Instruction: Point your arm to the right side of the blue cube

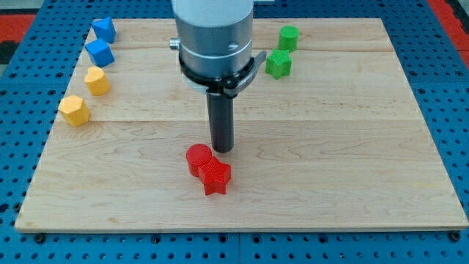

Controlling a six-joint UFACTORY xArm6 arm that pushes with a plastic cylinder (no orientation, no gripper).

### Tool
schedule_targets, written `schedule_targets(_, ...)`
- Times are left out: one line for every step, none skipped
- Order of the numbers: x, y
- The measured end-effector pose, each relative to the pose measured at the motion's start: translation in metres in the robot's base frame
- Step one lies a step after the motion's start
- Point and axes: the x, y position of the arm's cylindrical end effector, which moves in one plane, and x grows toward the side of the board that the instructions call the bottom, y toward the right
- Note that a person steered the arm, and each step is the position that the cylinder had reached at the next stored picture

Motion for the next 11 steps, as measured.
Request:
schedule_targets(0.0, 0.0)
schedule_targets(-0.001, -0.001)
schedule_targets(-0.001, -0.001)
schedule_targets(-0.001, -0.001)
schedule_targets(-0.001, -0.002)
schedule_targets(-0.001, -0.002)
schedule_targets(-0.027, -0.008)
schedule_targets(-0.062, -0.043)
schedule_targets(-0.083, -0.075)
schedule_targets(-0.111, -0.096)
schedule_targets(-0.153, -0.14)
